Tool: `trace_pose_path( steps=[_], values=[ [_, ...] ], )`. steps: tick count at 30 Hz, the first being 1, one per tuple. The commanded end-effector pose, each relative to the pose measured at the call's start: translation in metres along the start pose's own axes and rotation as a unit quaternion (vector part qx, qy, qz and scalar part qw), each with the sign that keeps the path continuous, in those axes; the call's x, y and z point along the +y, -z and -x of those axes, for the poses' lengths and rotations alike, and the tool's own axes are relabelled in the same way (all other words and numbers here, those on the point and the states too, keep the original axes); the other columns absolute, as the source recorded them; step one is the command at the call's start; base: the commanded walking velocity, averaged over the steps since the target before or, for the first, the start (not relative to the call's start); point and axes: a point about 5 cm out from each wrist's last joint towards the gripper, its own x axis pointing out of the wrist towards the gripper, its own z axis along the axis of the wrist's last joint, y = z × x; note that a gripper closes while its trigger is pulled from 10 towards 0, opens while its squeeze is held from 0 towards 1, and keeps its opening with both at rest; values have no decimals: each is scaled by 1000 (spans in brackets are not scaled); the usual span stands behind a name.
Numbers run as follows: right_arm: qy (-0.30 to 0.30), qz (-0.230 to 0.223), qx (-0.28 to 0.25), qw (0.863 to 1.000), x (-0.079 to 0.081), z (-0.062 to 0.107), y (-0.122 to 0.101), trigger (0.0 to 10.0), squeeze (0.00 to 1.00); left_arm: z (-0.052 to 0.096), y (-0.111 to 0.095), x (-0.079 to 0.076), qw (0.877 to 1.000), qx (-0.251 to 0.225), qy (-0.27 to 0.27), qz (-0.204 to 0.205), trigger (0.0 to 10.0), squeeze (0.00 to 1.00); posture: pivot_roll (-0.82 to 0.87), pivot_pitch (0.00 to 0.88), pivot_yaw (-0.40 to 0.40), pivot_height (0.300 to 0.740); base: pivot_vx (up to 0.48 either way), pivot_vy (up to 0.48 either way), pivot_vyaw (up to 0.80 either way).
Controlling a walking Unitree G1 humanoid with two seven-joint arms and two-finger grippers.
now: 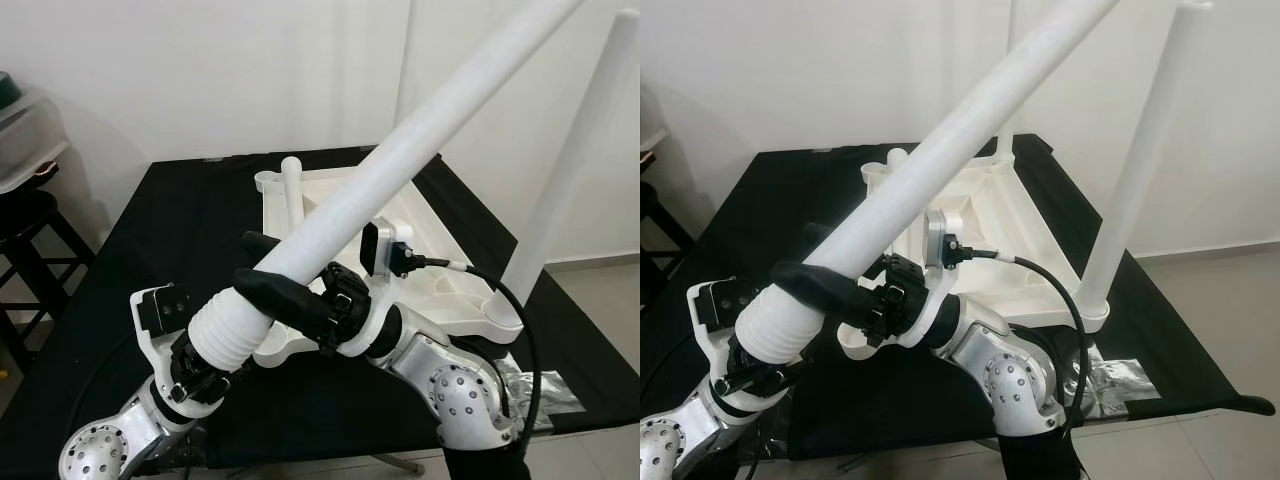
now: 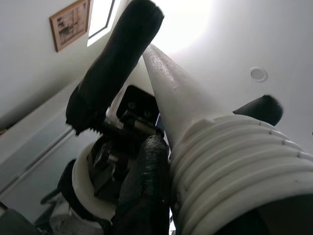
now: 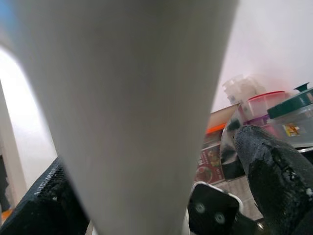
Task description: Building children table
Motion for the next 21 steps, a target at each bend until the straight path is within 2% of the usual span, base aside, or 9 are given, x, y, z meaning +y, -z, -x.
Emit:
trace_pose_path(
  steps=[1,7,18,19,21],
  values=[
    [-28,-8,-6,1000,7,-3,-2,10000,0,1,8,-1,1000,20,1,13,10000,0,-92,0,23,740,0,0,0],
    [-59,-10,-21,998,16,-6,-9,10000,0,2,14,5,999,29,-9,24,10000,0,-94,0,24,740,0,0,0],
    [-61,-8,-22,998,18,-12,-12,10000,0,1,18,13,999,41,-21,24,10000,0,-101,0,24,740,0,0,0],
    [-62,-11,-22,998,19,-12,-12,8510,0,1,18,15,999,42,-22,24,10000,0,-105,0,25,740,0,0,0],
    [-63,-14,-22,998,19,-13,-12,8510,0,1,18,16,999,43,-23,24,10000,0,-105,0,25,740,0,0,0]
  ],
)
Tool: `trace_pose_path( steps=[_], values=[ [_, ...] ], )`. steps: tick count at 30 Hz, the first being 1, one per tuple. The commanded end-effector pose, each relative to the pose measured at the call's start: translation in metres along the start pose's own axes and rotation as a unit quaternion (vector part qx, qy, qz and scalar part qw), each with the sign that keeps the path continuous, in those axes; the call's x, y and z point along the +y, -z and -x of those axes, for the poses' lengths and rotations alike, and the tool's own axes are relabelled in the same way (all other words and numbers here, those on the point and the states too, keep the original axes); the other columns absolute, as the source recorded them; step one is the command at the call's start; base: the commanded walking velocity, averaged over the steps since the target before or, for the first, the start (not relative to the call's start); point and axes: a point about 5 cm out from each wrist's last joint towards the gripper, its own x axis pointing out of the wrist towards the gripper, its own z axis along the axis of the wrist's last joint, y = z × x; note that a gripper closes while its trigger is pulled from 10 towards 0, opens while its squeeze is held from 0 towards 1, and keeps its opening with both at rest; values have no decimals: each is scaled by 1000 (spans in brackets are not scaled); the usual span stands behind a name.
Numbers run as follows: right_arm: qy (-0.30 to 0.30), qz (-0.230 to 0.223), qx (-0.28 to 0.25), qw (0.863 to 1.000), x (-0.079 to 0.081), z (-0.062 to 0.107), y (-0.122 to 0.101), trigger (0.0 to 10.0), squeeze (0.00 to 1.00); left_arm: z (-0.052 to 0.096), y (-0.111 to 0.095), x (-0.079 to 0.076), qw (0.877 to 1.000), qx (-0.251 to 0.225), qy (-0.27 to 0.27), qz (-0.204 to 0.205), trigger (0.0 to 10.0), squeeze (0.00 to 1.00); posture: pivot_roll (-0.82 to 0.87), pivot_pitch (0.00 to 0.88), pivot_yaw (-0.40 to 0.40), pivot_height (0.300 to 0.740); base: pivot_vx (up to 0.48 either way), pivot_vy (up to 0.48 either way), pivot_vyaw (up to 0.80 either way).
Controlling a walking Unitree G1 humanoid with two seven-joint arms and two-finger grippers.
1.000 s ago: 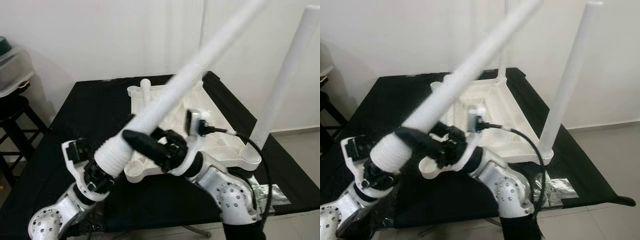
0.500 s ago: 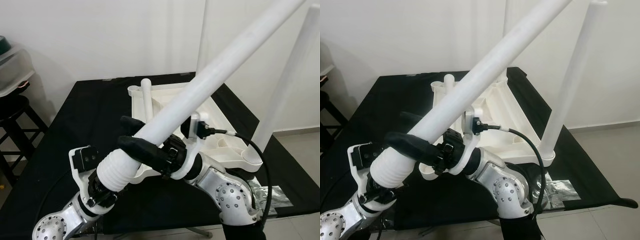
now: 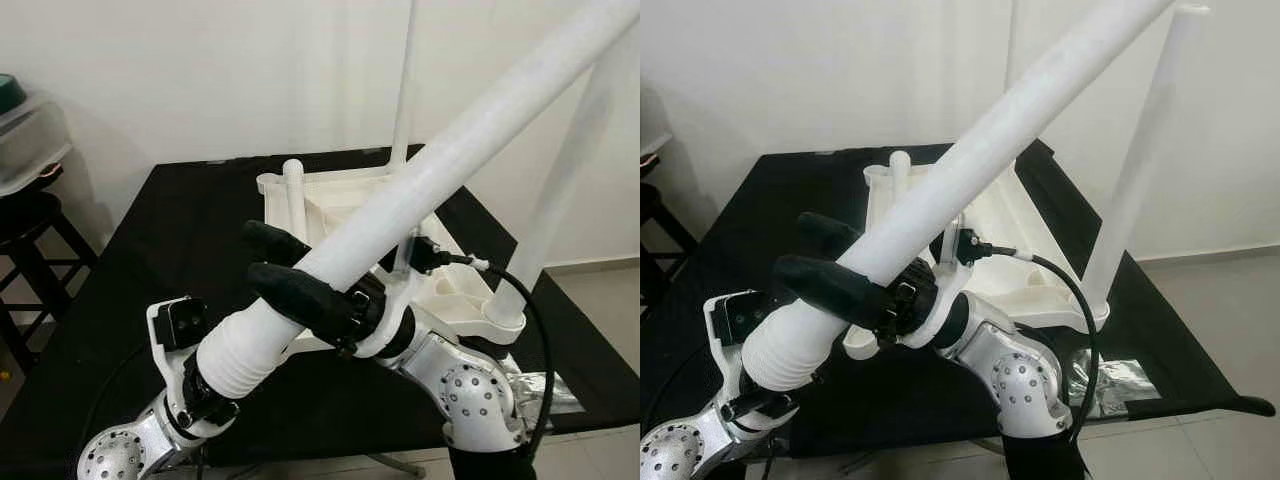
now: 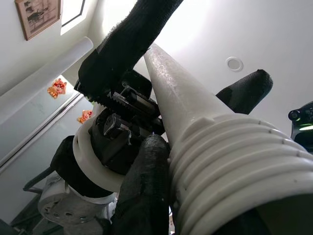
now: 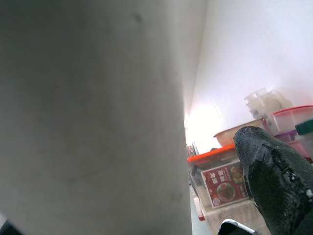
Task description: Building children table
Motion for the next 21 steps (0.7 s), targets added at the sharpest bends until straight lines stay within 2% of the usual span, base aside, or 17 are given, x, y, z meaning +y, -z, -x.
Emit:
trace_pose_path(
  steps=[1,2,16,17,18,19,21],
  values=[
    [-24,5,5,1000,6,-9,-3,8510,0,1,4,6,1000,15,-25,6,10000,0,-105,0,25,740,0,0,0],
    [-25,4,6,1000,7,-9,-3,0,0,1,4,7,1000,15,-26,6,10000,0,-107,0,24,740,0,0,0],
    [-28,-3,0,1000,7,-9,-3,0,0,3,7,14,999,18,-42,-7,10000,0,-108,0,23,740,0,0,0],
    [-27,-2,-1,1000,7,-9,-3,0,0,4,8,15,999,20,-44,-8,10000,827,-108,0,23,740,0,0,0],
    [-27,-2,-1,1000,7,-9,-3,0,0,4,8,15,999,20,-44,-8,10000,827,-108,0,23,740,0,0,0],
    [-25,-1,-1,1000,7,-9,-4,0,0,6,8,15,999,20,-46,-7,10000,1000,-108,0,23,740,0,0,0],
    [-17,3,-3,1000,5,-9,-5,0,0,10,8,17,998,18,-54,-7,10000,1000,-112,0,23,740,0,0,0]
  ],
)
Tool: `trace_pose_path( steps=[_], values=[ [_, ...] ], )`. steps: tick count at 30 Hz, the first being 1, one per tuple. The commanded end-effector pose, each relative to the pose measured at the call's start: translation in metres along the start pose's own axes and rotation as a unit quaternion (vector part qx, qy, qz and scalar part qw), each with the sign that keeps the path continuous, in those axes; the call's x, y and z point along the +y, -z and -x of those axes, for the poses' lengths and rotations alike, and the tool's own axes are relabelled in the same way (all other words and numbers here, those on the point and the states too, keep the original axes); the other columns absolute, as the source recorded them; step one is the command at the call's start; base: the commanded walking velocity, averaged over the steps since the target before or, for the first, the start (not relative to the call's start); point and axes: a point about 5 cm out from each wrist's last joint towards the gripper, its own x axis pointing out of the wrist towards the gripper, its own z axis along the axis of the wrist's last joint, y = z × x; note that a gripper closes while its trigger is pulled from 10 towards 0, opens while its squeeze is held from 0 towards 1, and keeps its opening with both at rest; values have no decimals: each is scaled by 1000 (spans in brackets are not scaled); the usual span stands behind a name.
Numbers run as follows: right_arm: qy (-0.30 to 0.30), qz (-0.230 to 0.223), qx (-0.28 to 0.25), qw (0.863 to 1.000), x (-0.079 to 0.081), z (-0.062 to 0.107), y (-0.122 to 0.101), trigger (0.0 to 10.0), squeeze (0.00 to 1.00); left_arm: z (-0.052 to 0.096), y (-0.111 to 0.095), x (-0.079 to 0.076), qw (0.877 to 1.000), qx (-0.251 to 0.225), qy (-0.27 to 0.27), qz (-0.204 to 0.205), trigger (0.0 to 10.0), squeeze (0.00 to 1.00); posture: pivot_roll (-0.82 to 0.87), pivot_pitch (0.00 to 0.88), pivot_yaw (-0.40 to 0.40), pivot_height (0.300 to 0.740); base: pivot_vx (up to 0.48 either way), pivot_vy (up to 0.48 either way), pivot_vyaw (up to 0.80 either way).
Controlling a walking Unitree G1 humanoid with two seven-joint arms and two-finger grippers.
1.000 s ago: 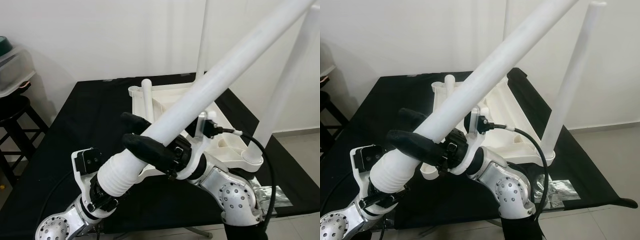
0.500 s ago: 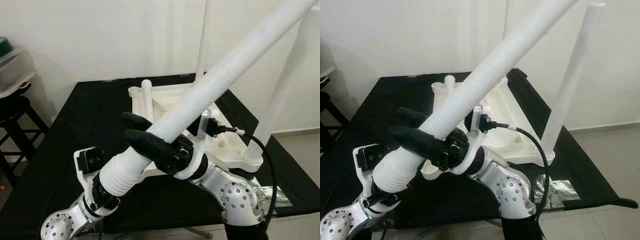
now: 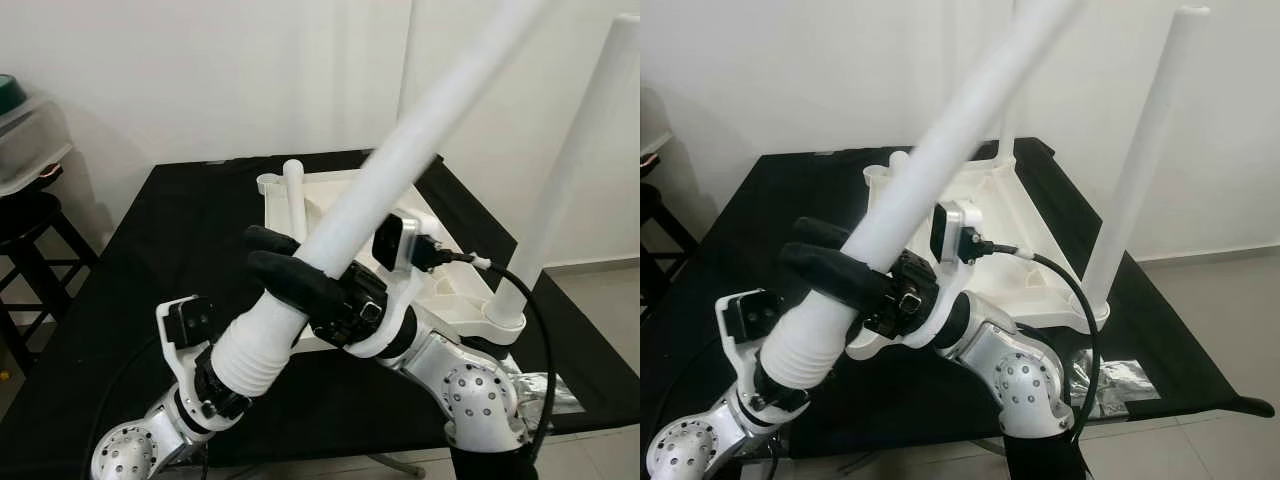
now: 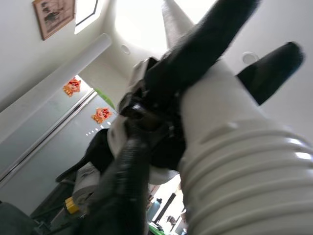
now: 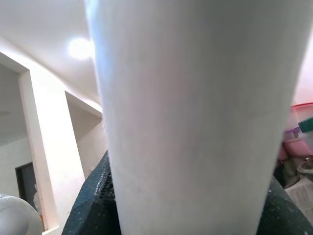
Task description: Building children table
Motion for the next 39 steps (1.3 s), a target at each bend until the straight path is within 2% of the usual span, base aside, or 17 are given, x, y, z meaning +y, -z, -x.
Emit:
trace_pose_path(
  steps=[1,3,4,6,17,18,19,20,23,24,25,26,27,28,32,34,39],
  values=[
    [-10,14,-5,1000,1,-9,-5,0,0,14,3,6,999,11,-42,9,10000,1000,-114,0,25,740,0,0,0],
    [-3,20,-9,1000,-1,-9,-8,0,0,20,2,7,999,7,-54,7,10000,1000,-114,0,25,740,0,0,0],
    [12,36,-23,999,-5,-5,-19,0,0,41,-7,6,996,-16,-84,0,10000,1000,-115,0,24,740,0,0,0],
    [15,42,-29,999,-5,-3,-24,0,0,52,-10,3,995,-23,-97,-5,10000,1000,-116,0,26,740,0,0,0],
    [54,95,-23,994,-9,5,-43,0,0,95,-12,-4,981,-35,-184,-56,10000,1000,-110,0,14,740,0,0,0],
    [95,119,6,988,-17,4,-41,4196,0,100,-21,6,963,-49,-244,-105,10000,1000,-108,0,11,740,0,0,0],
    [95,119,6,988,-17,4,-41,4196,0,100,-21,6,963,-49,-244,-105,10000,1000,-108,0,11,740,0,0,0],
    [123,138,26,982,-23,4,-39,4196,0,103,-27,13,947,-61,-285,-138,10000,1000,-106,0,10,740,0,0,0],
    [123,138,26,982,-23,4,-39,4196,0,103,-27,13,947,-61,-285,-138,10000,1000,-106,0,10,740,0,0,0],
    [167,170,57,969,-34,5,-36,10000,0,106,-39,25,915,-81,-354,-179,10000,522,-103,0,8,740,0,0,0],
    [240,219,114,939,-52,11,-27,10000,0,109,-52,38,855,-94,-455,-229,10000,0,-97,0,7,740,0,0,0],
    [289,257,157,909,-65,20,-20,10000,0,108,-61,46,801,-89,-523,-278,10000,0,-97,0,5,740,0,0,0],
    [289,257,157,909,-65,20,-20,10000,0,108,-61,46,801,-89,-523,-278,10000,0,-97,0,5,740,0,0,0],
    [317,278,184,888,-73,26,-15,10000,0,105,-66,50,763,-84,-560,-313,10000,0,-96,0,5,740,0,0,0],
    [316,266,223,883,-75,38,-1,10000,0,80,-48,59,734,0,-576,-360,10000,0,-87,0,2,740,0,0,0],
    [316,266,223,883,-75,38,-1,10000,0,80,-48,59,734,0,-576,-360,10000,0,-87,0,2,740,0,0,0],
    [283,252,250,891,-70,44,17,10000,0,57,-3,69,748,70,-537,-384,10000,0,-80,0,8,740,0,-49,0]
  ],
)
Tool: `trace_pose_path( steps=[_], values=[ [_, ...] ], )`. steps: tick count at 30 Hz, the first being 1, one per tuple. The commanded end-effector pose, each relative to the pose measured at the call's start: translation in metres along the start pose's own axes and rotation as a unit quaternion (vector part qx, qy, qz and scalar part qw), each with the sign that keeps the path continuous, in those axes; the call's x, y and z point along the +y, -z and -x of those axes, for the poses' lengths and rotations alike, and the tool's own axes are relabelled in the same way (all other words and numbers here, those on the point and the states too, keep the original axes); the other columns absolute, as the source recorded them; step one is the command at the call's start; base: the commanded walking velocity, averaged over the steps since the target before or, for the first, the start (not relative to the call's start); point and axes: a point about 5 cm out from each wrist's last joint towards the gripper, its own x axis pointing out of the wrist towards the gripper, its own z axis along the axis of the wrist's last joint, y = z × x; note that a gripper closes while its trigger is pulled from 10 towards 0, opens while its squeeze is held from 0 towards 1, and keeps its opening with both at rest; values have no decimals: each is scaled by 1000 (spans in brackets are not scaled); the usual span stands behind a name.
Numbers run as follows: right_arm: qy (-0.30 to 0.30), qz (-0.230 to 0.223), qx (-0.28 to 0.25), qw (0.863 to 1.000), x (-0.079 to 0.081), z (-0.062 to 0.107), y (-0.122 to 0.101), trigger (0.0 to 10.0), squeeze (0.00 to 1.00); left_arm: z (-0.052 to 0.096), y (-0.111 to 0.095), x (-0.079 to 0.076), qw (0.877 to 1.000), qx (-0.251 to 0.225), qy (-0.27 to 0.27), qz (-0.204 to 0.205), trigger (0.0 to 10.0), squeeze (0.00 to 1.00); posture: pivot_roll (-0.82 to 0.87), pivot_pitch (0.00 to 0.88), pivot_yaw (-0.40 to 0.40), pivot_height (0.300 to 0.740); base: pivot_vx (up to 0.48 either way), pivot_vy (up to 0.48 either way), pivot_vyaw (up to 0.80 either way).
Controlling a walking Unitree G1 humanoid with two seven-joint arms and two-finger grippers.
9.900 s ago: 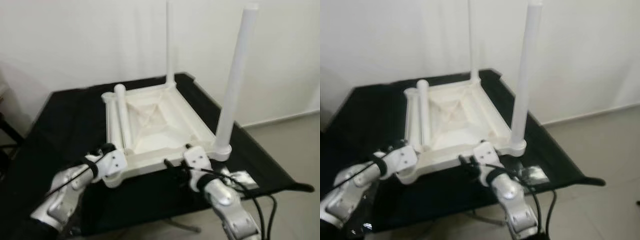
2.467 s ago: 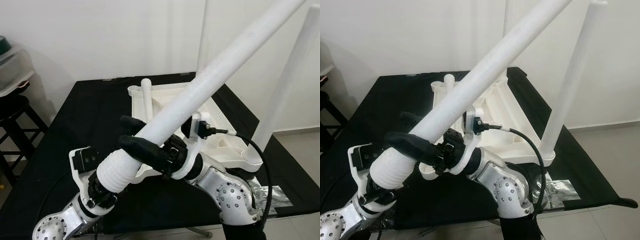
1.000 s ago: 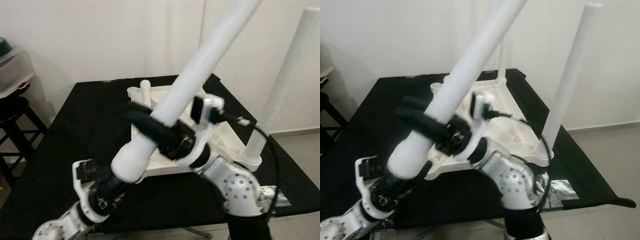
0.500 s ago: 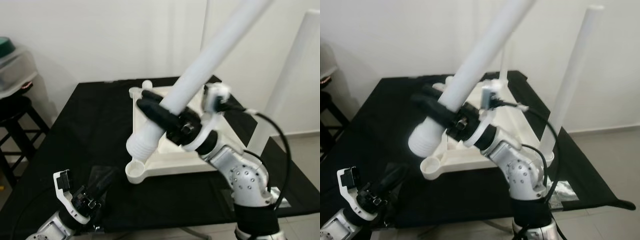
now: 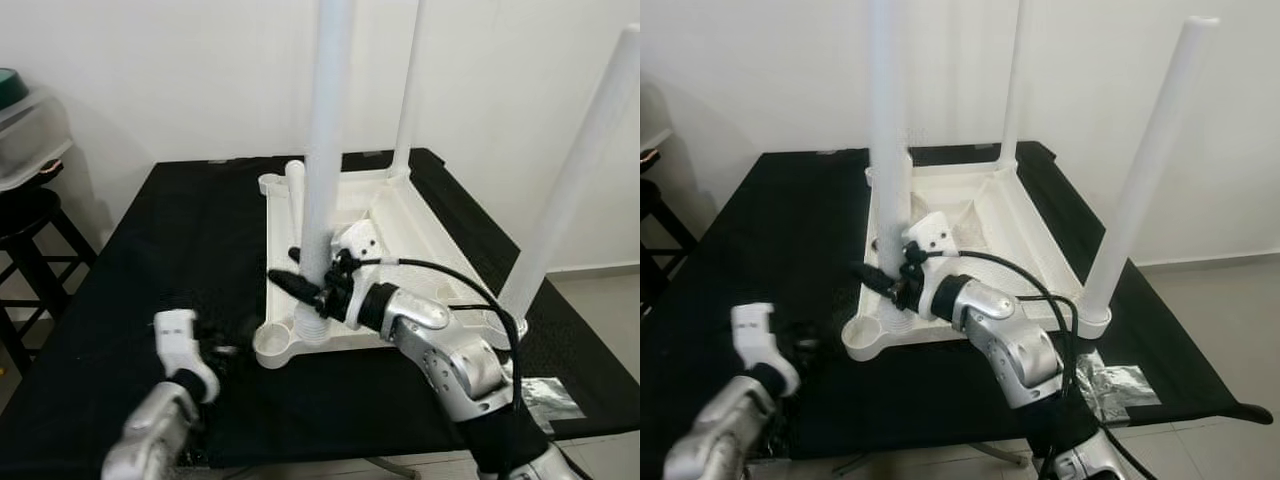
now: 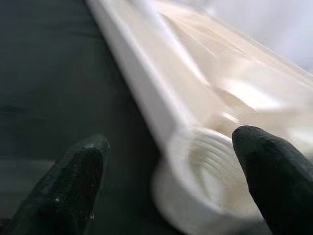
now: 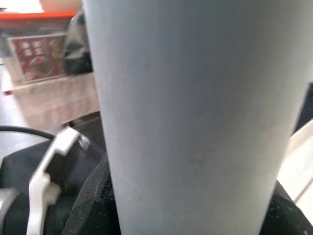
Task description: Building children table
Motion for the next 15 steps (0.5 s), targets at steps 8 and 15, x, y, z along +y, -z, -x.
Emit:
trace_pose_path(
  steps=[8,15],
  values=[
    [-37,23,-51,998,20,-3,-4,10000,0,3,-5,15,997,-39,-61,-31,10000,0,-77,3,13,740,155,-347,500],
    [-31,32,-49,998,19,-3,-1,10000,0,2,-9,26,985,-40,-137,-94,10000,0,-79,0,18,740,0,0,800]
  ],
)
